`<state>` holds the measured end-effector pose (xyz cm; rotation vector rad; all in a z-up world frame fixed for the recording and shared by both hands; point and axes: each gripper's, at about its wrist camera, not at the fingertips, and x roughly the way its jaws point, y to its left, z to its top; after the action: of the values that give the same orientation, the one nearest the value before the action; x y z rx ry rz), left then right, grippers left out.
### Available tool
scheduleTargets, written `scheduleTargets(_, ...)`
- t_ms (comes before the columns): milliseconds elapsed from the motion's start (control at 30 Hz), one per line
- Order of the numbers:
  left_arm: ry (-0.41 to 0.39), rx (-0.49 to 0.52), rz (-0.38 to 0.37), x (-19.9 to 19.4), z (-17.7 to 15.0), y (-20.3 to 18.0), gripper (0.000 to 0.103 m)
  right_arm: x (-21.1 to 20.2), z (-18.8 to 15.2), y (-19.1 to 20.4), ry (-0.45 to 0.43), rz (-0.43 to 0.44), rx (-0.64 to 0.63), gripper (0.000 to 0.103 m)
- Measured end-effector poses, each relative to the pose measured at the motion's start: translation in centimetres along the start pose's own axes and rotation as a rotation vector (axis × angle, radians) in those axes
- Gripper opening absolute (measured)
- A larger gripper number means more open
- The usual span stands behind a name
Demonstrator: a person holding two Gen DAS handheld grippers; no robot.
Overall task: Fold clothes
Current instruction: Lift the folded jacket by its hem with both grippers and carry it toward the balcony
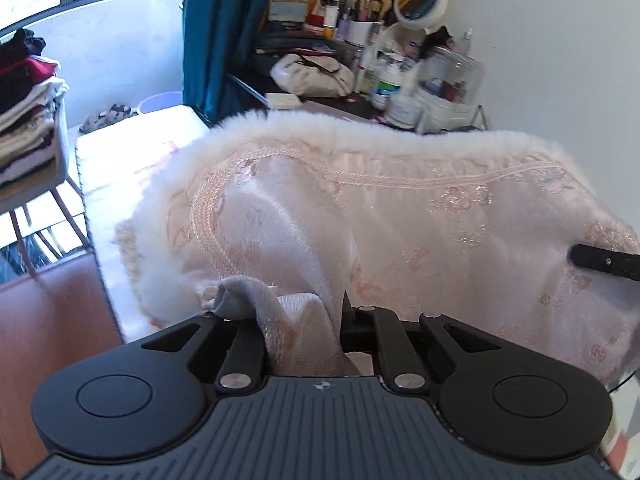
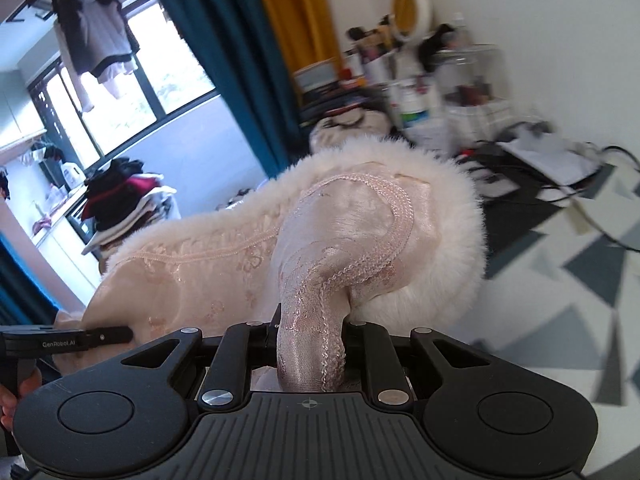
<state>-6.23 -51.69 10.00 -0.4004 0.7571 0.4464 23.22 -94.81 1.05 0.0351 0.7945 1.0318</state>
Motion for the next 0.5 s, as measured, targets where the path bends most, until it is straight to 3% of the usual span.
scheduleTargets(167,0.048,-0.074,-0.002,0.3,-0.2,9.3,0.012,4.6,0.3,8.3,0.003,0.028,0.073,0.013)
scheduleTargets(367,0.055,-0.275,-0.016,0.6,-0.8,19.1,0.012,9.4,3.4,19.3,0.029,0.079,-0.052,0.013)
scheduleTargets(500,0.032,-0.352,0.001,0.5,0.0,24.1,0.012,13.5,5.8,24.8,0.054,0.095,-0.121,0.013)
